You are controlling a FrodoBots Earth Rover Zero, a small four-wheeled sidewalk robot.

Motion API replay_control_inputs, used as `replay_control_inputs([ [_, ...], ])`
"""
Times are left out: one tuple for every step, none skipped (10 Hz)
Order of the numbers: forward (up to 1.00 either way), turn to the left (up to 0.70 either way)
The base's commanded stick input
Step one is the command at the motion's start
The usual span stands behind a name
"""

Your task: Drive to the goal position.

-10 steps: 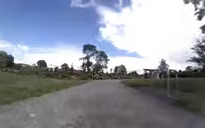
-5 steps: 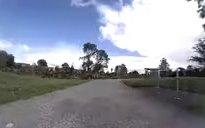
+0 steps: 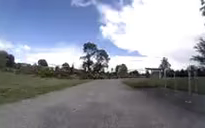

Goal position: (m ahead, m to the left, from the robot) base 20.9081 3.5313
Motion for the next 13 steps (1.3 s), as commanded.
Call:
replay_control_inputs([
  [0.85,0.0],
  [0.85,0.0],
  [0.85,0.0],
  [0.85,0.0],
  [0.85,0.0],
  [0.85,0.0],
  [0.85,0.0],
  [0.85,0.0],
  [0.85,0.0],
  [0.85,0.0],
  [0.85,0.0],
  [0.85,0.0],
  [0.85,0.0],
])
